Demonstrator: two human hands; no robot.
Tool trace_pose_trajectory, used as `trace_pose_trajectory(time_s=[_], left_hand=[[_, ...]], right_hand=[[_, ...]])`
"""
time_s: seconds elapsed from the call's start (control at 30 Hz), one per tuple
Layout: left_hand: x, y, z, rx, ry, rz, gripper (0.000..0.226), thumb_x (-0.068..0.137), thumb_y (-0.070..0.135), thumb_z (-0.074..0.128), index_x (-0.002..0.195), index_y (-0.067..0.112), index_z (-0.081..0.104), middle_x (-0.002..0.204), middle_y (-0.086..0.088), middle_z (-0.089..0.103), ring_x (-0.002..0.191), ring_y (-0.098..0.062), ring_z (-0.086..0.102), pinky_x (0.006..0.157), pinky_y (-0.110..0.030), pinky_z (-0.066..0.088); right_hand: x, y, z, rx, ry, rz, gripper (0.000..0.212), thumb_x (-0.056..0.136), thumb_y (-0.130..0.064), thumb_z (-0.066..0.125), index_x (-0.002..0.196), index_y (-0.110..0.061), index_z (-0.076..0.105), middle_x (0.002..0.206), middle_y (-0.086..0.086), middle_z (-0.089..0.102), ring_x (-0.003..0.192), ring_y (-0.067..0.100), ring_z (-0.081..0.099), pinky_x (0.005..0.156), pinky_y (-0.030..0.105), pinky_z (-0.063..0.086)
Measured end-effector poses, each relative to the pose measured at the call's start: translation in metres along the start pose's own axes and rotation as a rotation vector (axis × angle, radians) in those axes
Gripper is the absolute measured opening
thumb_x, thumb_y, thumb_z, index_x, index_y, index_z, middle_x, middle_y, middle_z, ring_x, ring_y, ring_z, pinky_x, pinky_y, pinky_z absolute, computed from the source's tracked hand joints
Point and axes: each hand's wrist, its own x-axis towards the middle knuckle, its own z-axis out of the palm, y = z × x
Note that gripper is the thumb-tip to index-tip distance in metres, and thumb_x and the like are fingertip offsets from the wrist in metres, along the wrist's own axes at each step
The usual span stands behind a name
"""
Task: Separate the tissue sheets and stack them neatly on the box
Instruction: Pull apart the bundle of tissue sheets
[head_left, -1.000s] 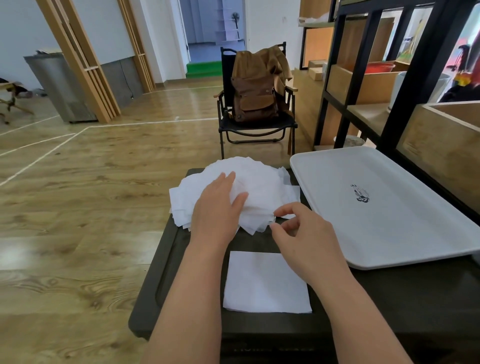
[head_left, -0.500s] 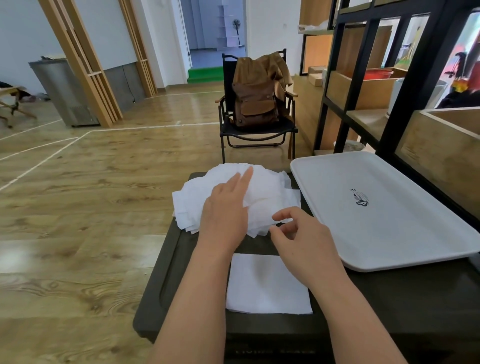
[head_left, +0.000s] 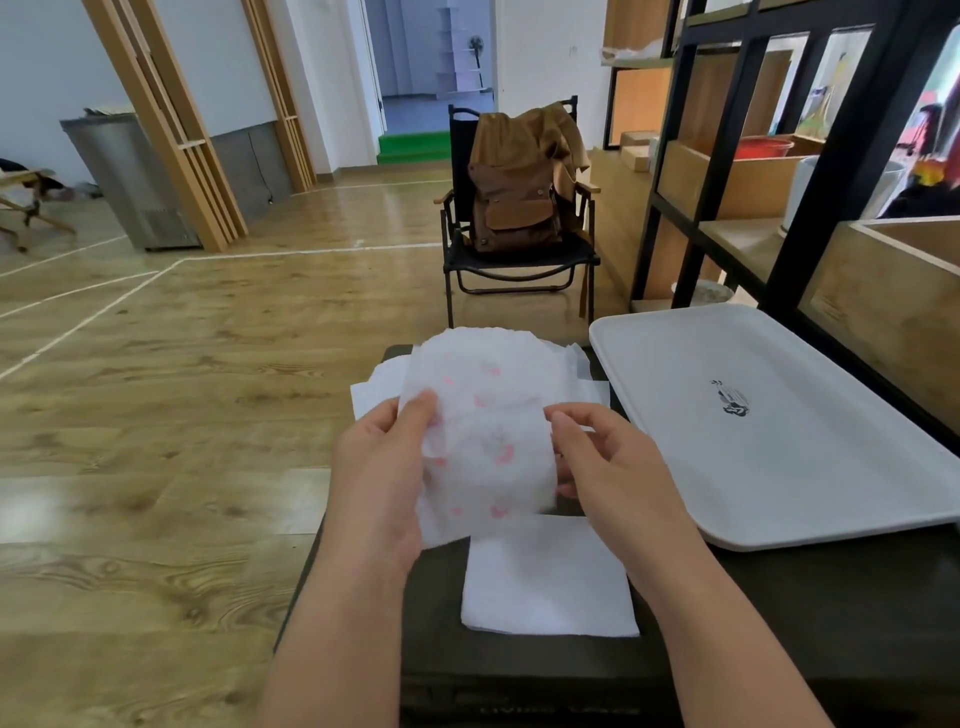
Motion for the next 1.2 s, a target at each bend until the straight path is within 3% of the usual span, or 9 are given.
trace_pose_trajectory(time_s=[0.1,0.2,0.37,0.5,0.63,0.77,1.0,1.1,1.2], left_hand=[[-0.004,-0.001,-0.004,0.024,-0.024,0.031,0.011,0.093,0.032,0.065,0.098,0.030,0.075,0.100,-0.001,0.076,0.088,-0.023,0.071,0.077,-0.039,0.057],[-0.005,-0.001,-0.005,0.264,0.013,0.165,0.038,0.092,0.039,0.065,0.126,0.052,0.052,0.098,-0.004,0.072,0.087,-0.020,0.071,0.073,-0.039,0.058],[-0.009,0.003,-0.007,0.360,-0.297,0.307,0.033,0.104,0.028,0.047,0.113,0.054,0.065,0.086,0.000,0.075,0.082,-0.014,0.072,0.071,-0.023,0.054],[-0.005,0.000,-0.011,0.465,-0.319,0.376,0.020,0.090,0.033,0.068,0.103,0.048,0.071,0.084,0.002,0.073,0.082,-0.015,0.070,0.081,-0.033,0.058],[-0.003,-0.002,-0.014,0.583,-0.234,0.436,0.026,0.074,0.031,0.083,0.091,0.048,0.073,0.069,0.019,0.062,0.060,0.000,0.052,0.060,-0.010,0.045],[-0.005,0.002,-0.011,0.636,-0.209,0.521,0.012,0.079,0.035,0.078,0.082,0.047,0.077,0.068,0.011,0.060,0.056,-0.002,0.043,0.055,-0.008,0.036],[-0.018,0.016,-0.010,0.600,-0.336,0.447,0.005,0.084,0.046,0.070,0.086,0.048,0.074,0.108,0.032,0.058,0.095,-0.002,0.061,0.076,-0.018,0.043],[-0.024,0.020,-0.011,0.505,-0.475,0.422,0.013,0.095,0.036,0.063,0.092,0.038,0.075,0.093,0.013,0.073,0.088,-0.006,0.067,0.074,-0.020,0.048],[-0.022,0.016,-0.015,0.584,-0.502,0.329,0.017,0.095,0.032,0.063,0.097,0.044,0.074,0.066,0.009,0.064,0.069,-0.004,0.060,0.063,-0.013,0.046]], right_hand=[[-0.002,-0.003,0.002,0.103,-0.062,0.018,0.016,0.097,-0.043,0.047,0.103,-0.057,0.052,0.084,-0.017,0.067,0.077,-0.008,0.065,0.055,0.011,0.053],[-0.002,-0.006,0.001,0.243,-0.084,0.011,0.024,0.098,-0.039,0.048,0.104,-0.062,0.051,0.083,-0.026,0.067,0.081,-0.011,0.065,0.053,0.009,0.050],[-0.003,-0.004,-0.003,0.109,-0.035,-0.191,0.043,0.090,-0.026,0.067,0.112,-0.060,0.051,0.092,-0.018,0.072,0.091,-0.002,0.067,0.067,0.017,0.058],[-0.002,-0.003,-0.008,0.030,0.040,-0.258,0.038,0.088,-0.019,0.070,0.102,-0.054,0.064,0.108,-0.030,0.064,0.105,-0.002,0.061,0.082,0.024,0.058],[-0.003,-0.005,-0.008,-0.083,0.065,-0.287,0.037,0.085,-0.022,0.073,0.097,-0.055,0.063,0.102,-0.035,0.059,0.100,-0.010,0.056,0.068,0.011,0.054],[-0.004,-0.006,-0.012,-0.190,0.036,-0.230,0.030,0.079,-0.033,0.078,0.091,-0.054,0.062,0.093,-0.036,0.056,0.091,0.000,0.060,0.065,0.014,0.056],[-0.010,-0.022,-0.035,-0.139,-0.056,-0.148,0.003,0.083,-0.036,0.072,0.079,-0.036,0.071,0.088,-0.028,0.065,0.086,-0.010,0.056,0.065,0.014,0.047],[-0.019,-0.035,-0.045,-0.030,-0.221,-0.106,0.003,0.084,-0.028,0.073,0.081,-0.030,0.072,0.079,-0.008,0.074,0.066,-0.003,0.063,0.055,0.010,0.046],[-0.020,-0.034,-0.048,-0.080,-0.189,0.027,0.005,0.082,-0.028,0.075,0.083,-0.024,0.072,0.075,-0.006,0.075,0.059,-0.002,0.065,0.050,0.009,0.045]])
